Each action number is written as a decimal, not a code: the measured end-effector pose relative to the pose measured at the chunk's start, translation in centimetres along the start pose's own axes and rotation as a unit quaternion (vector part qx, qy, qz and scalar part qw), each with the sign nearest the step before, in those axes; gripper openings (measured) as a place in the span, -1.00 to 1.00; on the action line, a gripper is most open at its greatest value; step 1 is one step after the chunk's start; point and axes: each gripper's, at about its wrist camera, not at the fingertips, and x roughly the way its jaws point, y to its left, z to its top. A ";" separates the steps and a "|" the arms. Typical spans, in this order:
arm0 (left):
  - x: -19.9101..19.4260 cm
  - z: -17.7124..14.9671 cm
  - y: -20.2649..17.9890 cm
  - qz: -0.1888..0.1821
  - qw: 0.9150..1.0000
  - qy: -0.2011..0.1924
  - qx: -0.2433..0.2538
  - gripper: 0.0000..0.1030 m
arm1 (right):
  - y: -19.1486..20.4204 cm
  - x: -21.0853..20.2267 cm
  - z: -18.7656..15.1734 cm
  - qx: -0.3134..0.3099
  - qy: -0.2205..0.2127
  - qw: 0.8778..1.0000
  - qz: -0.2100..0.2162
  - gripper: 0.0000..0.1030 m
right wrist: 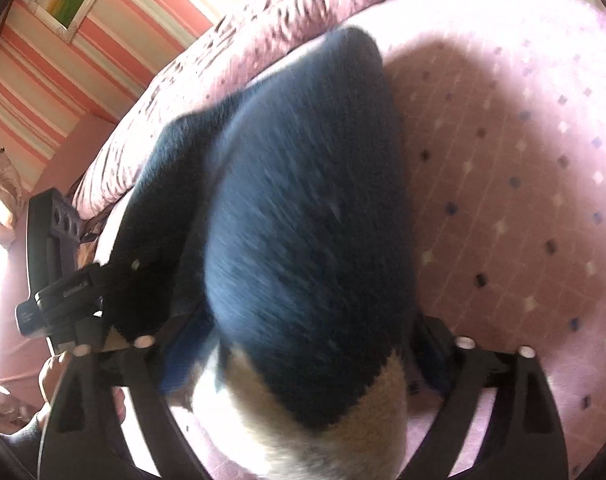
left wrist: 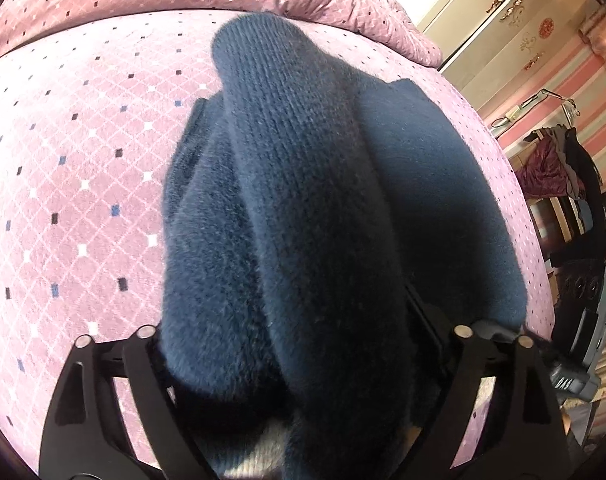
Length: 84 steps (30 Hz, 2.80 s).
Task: Fold small clothes
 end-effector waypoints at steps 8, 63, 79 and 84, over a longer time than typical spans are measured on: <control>-5.2 -0.9 0.0 0.071 0.996 -0.032 0.043 0.94 | 0.5 -4.3 1.2 -0.017 -0.034 0.997 -0.074 0.94; -15.0 -8.2 6.4 0.245 0.960 -0.133 -0.005 0.94 | 14.9 -1.5 -5.2 -0.170 -0.096 0.960 -0.202 0.96; -19.9 -21.7 12.0 0.298 0.938 -0.164 -0.062 0.94 | 18.5 -3.0 -15.0 -0.207 -0.161 0.943 -0.207 0.96; -24.3 -24.5 9.5 0.320 0.930 -0.168 -0.060 0.94 | 21.6 -7.0 -18.0 -0.216 -0.160 0.943 -0.195 0.96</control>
